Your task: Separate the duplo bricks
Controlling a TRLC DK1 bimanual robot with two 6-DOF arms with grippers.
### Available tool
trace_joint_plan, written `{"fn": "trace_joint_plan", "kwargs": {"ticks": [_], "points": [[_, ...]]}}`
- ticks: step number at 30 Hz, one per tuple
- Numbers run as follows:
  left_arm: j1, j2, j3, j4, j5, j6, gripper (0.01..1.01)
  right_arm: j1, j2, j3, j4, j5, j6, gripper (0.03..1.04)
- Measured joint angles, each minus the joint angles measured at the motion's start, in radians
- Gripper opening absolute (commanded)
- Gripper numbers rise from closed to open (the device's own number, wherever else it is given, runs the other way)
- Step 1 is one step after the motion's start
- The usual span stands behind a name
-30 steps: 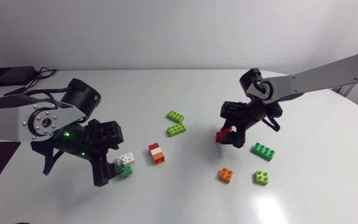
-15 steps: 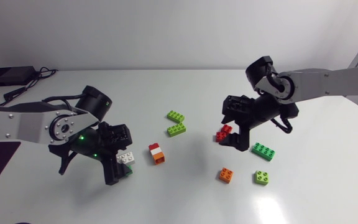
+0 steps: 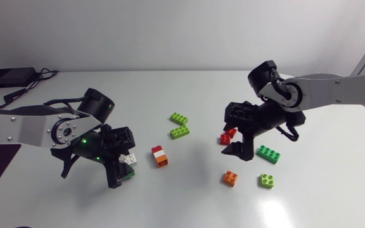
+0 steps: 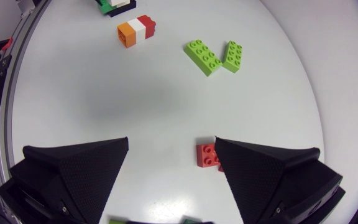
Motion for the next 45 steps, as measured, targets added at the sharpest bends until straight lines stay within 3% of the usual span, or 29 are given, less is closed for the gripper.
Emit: {"fn": "trace_joint_plan", "kwargs": {"ticks": [6, 7, 8, 24, 35, 45], "points": [[0.000, 0.000, 0.000, 0.003, 0.000, 0.000, 0.531, 0.016, -0.023, -0.013, -0.001, 0.000, 0.014, 1.00], [0.000, 0.000, 0.000, 0.003, 0.000, 0.000, 0.416, 0.020, -0.025, -0.013, -0.001, 0.000, 0.014, 1.00], [0.000, 0.000, 0.000, 0.002, 0.000, 0.000, 0.379, 0.023, -0.029, -0.013, -0.001, 0.000, 0.015, 1.00], [0.000, -0.012, 0.000, 0.025, 0.005, -0.076, 0.336, 0.117, -0.161, -0.084, 0.023, 0.001, 0.117, 1.00], [0.000, -0.029, 0.054, 0.025, 0.032, -0.280, 0.331, 0.161, -0.225, -0.145, 0.174, 0.018, 0.262, 1.00], [0.002, -0.043, 0.208, 0.025, 0.121, -0.542, 0.331, 0.283, -0.243, -0.150, 0.301, 0.151, 0.441, 0.97]]}}
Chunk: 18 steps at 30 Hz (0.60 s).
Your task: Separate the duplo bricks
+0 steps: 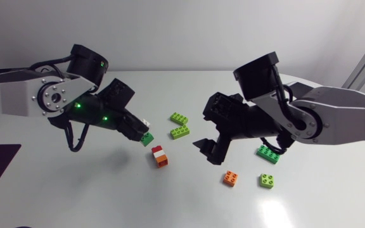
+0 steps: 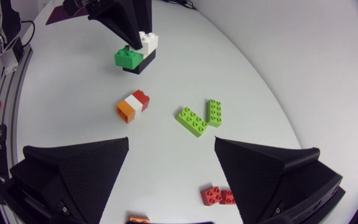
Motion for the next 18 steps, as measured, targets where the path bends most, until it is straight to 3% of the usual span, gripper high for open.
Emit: {"fn": "trace_joint_plan", "kwargs": {"ticks": [9, 18], "points": [[-0.017, 0.000, 0.070, 0.001, 0.110, -0.198, 0.331, 0.063, 0.000, -0.012, 0.125, 0.072, 0.125, 0.96], [-0.039, 0.000, 0.097, 0.078, 0.147, -0.303, 0.331, 0.085, 0.000, -0.028, 0.235, 0.109, 0.203, 0.93]]}}
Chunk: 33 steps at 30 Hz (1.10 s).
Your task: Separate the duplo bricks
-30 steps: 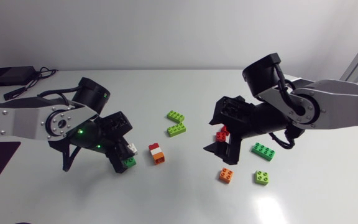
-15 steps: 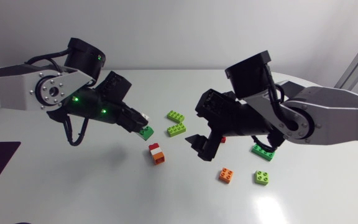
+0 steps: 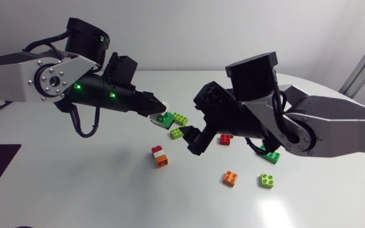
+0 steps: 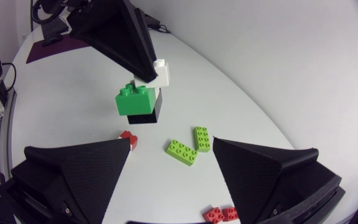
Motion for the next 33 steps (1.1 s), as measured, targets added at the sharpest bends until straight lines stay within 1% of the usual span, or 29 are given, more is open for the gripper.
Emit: {"fn": "trace_joint_plan", "kwargs": {"ticks": [5, 9, 17, 27, 30, 33], "points": [[0.004, 0.000, 0.000, 0.051, 0.024, -0.036, 0.331, 0.045, 0.000, -0.014, 0.063, 0.021, 0.029, 0.93], [0.023, 0.005, 0.000, 0.071, 0.052, -0.049, 0.331, 0.071, 0.003, -0.024, 0.091, 0.037, 0.044, 0.93], [0.056, 0.024, 0.001, 0.079, 0.102, -0.069, 0.331, 0.092, 0.008, -0.024, 0.122, 0.064, 0.047, 0.93], [0.056, 0.028, 0.001, 0.078, 0.154, -0.091, 0.331, 0.113, 0.044, -0.024, 0.153, 0.084, 0.047, 0.93], [0.056, 0.028, 0.002, 0.064, 0.171, -0.091, 0.330, 0.121, 0.051, -0.024, 0.174, 0.093, 0.047, 0.90], [0.050, 0.029, 0.003, 0.050, 0.184, -0.092, 0.330, 0.127, 0.051, -0.024, 0.187, 0.098, 0.044, 0.90]]}}
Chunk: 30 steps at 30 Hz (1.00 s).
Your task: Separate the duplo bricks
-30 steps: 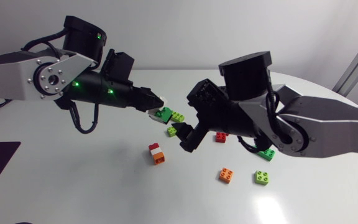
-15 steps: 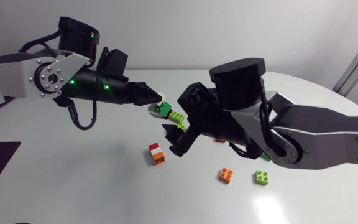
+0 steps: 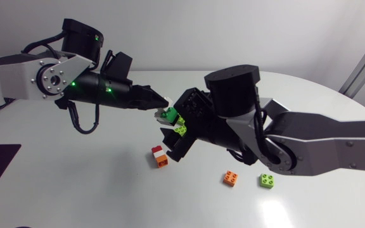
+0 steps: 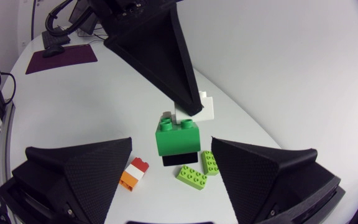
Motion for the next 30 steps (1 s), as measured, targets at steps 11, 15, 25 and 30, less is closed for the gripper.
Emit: {"fn": "trace_joint_plan", "kwargs": {"ticks": [11, 15, 25, 30], "points": [[-0.013, 0.000, 0.005, -0.010, 0.022, -0.003, 0.330, 0.017, 0.003, -0.015, 0.042, 0.025, -0.024, 0.70], [-0.013, 0.000, 0.013, -0.022, 0.022, -0.004, 0.330, 0.022, 0.018, -0.021, 0.045, 0.027, -0.024, 0.70], [-0.013, 0.000, 0.013, -0.048, 0.033, -0.006, 0.330, 0.027, 0.023, -0.026, 0.047, 0.047, -0.030, 0.32], [-0.013, 0.000, 0.013, -0.060, 0.041, -0.006, 0.330, 0.032, 0.022, -0.034, 0.053, 0.059, -0.044, 0.29]]}}
